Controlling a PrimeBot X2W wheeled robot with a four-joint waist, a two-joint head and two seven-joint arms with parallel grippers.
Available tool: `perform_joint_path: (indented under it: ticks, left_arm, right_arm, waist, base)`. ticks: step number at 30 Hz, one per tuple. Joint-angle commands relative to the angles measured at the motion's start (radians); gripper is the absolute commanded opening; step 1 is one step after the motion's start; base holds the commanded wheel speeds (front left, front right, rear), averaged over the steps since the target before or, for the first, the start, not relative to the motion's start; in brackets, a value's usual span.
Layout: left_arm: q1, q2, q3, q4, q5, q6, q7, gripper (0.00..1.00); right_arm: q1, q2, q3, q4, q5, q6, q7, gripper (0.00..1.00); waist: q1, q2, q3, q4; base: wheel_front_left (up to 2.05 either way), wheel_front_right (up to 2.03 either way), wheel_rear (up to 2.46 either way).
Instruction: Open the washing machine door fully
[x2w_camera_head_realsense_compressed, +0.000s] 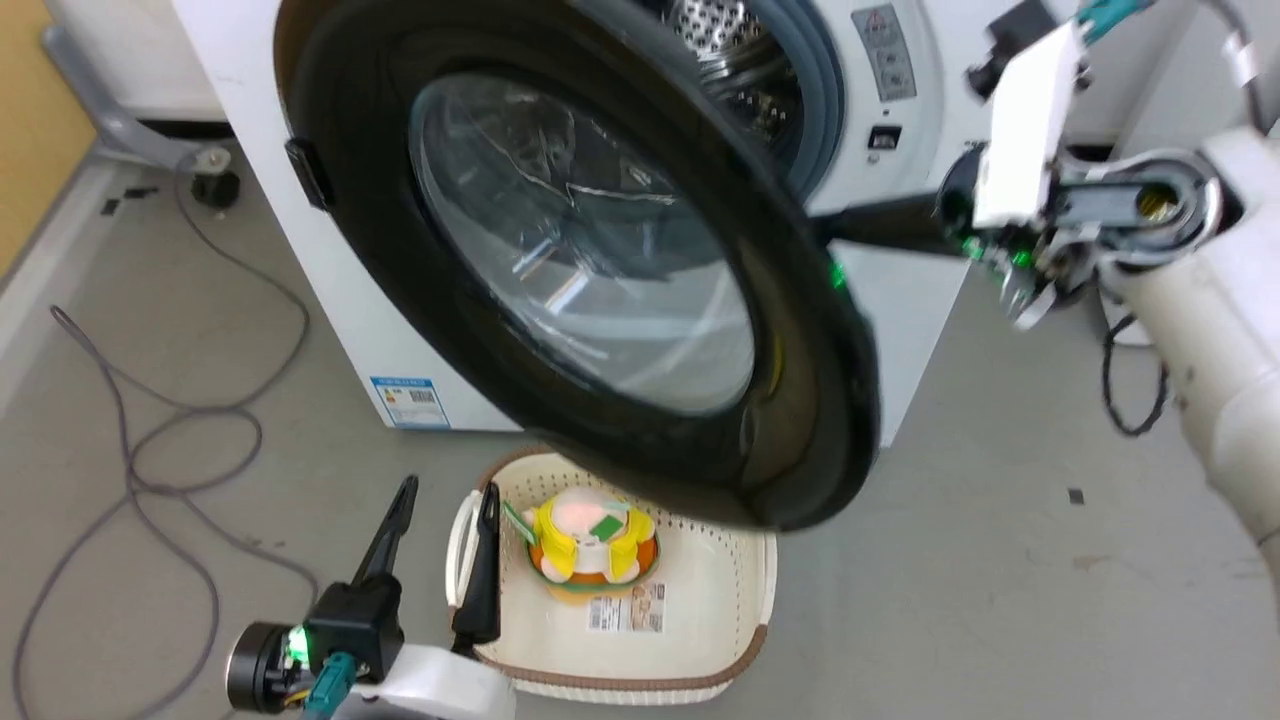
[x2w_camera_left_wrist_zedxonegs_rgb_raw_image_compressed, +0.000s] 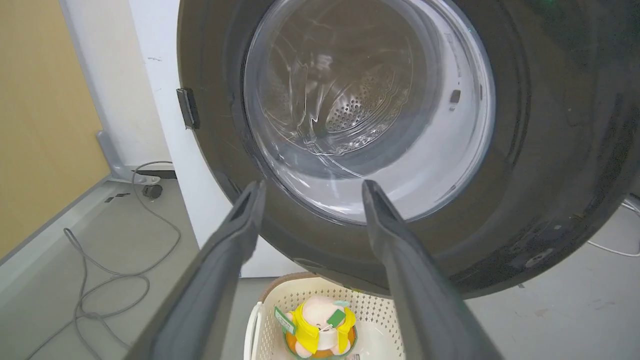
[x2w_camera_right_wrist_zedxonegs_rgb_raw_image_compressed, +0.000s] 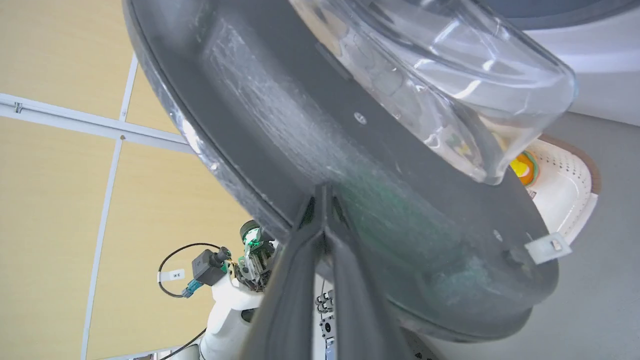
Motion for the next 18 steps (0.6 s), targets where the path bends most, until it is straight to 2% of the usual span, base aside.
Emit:
perform_joint_path:
  ticks: [1,9,18]
  left_arm:
    - [0.018,0.005,0.002,0.005,0.007,-0.006,-0.005,1.0]
    - [0.055,0.008,0.008,0.019,0.016,-0.012,-0.005,1.0]
    - [0.062,0.008,0.01,0.024,0.019,-0.018,-0.005,1.0]
  right_arm:
    - [0.042,0.01,0.01,-0.028,0.011,0.001,0.009,0.0]
    - [0.159,0.008,0.047,-0.229,0.059,0.001,0.036,0.0]
    - [0.239,-0.008,0.12,-0.44,0.121,0.001,0.005,0.0]
  waist:
    - [0.0001,0.0,-0.015,0.005]
    - [0.0001,0.0,-0.047,0.013]
    - [0.0001,0.0,-0.048,0.017]
  base:
    - [0.0,0.0,0.0]
    - [0.0,0.0,0.0]
    - [0.0,0.0,0.0]
